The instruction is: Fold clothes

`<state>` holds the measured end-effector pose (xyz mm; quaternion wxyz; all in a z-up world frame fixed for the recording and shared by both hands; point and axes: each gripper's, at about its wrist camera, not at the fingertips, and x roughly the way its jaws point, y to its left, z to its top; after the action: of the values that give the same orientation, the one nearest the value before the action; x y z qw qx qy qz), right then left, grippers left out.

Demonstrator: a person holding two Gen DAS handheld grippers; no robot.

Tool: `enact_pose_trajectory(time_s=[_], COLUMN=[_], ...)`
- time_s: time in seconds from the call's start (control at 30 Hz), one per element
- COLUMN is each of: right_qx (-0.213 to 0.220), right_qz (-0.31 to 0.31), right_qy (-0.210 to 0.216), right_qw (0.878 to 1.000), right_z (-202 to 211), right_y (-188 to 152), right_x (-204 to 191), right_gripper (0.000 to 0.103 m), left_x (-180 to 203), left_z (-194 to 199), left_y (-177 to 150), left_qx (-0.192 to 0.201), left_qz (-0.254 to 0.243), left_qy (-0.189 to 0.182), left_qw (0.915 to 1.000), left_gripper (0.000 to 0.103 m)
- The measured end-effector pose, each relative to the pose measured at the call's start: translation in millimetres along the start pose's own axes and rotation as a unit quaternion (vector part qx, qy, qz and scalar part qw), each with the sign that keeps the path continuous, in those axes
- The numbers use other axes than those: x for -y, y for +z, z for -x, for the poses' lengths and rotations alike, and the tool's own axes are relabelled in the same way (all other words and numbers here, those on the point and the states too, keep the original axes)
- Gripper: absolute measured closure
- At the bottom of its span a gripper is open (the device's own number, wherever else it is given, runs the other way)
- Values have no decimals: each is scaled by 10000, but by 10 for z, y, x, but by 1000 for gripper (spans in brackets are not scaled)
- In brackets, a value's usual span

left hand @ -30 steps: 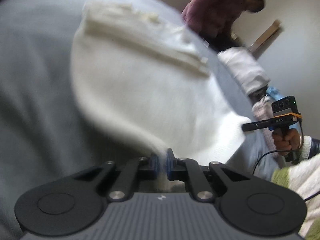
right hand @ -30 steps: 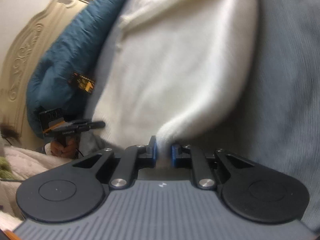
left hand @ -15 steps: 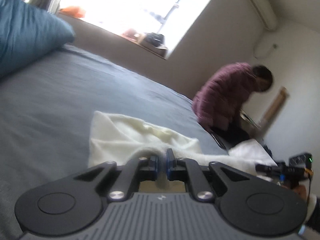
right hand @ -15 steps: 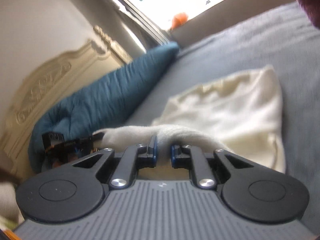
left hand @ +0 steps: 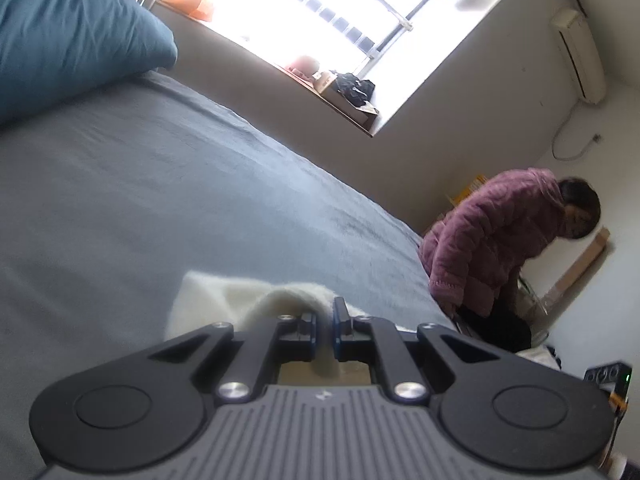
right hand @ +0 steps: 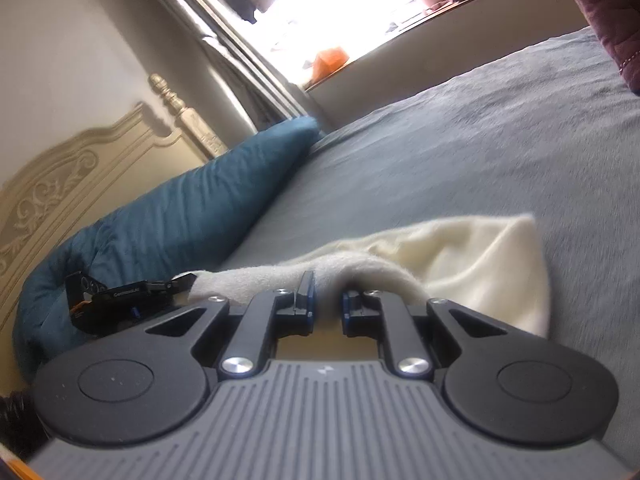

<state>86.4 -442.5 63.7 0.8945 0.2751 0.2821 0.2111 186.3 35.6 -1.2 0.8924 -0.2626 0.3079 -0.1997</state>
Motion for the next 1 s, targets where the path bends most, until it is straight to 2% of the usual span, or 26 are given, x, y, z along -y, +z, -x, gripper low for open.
enact_pose_trajectory(time_s=[0.1,0.13,0.17,0.23,0.27,0.3,0.33,0.37,0.43,0.5,0.53,0.57,0.6,0.7,0.77,0.87,0.93,1.0], right_qx=[137,87,26,-96,-157,-218,-357,-505,-112,217,353,487,618,768,550,-28,-384,-677], right_qz=[-123,-343,-584,-1064,-1303,-1541,-1943,-2360,-2737,-2808,-2772,-2732,-2679,-2738,-2689,-2330,-2146,-2136], right_qy=[16,-74,-176,-381,-482,-583,-742,-907,-504,-326,-372,-430,-518,-596,-547,-665,-731,-734], right_qw=[9998,9993,9981,9935,9902,9861,9775,9662,9604,9590,9594,9598,9601,9569,9600,9702,9732,9718], right_z=[-156,-264,-380,-610,-726,-841,-920,-994,-883,-723,-637,-552,-461,-186,18,293,472,597], right_y=[124,147,167,208,229,249,192,126,20,-3,11,27,38,2,-104,-325,-535,-750], right_x=[181,307,441,710,844,978,1146,1318,1461,1503,1510,1517,1516,1526,1474,1365,1287,1254], right_gripper=[93,93,93,91,86,76,73,74,73,65,61,57,56,55,53,47,44,39], left_x=[-38,-53,-110,-222,-304,-387,-461,-532,-656,-767,-813,-848,-884,-888,-840,-690,-631,-643], left_z=[-303,-443,-626,-989,-1099,-1207,-1220,-1180,-1049,-927,-870,-806,-742,-488,-250,145,295,286], left_y=[172,228,252,300,272,245,214,188,158,165,175,183,190,258,367,480,410,191], left_qx=[-34,-137,-360,-805,-898,-988,-873,-680,-308,-101,-37,-18,1,-216,-400,-560,-952,-1456], left_qz=[54,21,36,66,225,383,478,589,844,1006,1113,1238,1362,1332,1091,534,223,186], left_qy=[93,125,216,400,833,1263,1452,1448,1480,1538,1558,1521,1484,1316,1226,1093,1000,914], left_qw=[9999,9998,9991,9959,9922,9863,9844,9854,9849,9829,9815,9806,9795,9821,9856,9910,9902,9849], left_gripper=[95,95,93,82,68,61,61,60,47,45,45,45,45,45,44,37,30,28])
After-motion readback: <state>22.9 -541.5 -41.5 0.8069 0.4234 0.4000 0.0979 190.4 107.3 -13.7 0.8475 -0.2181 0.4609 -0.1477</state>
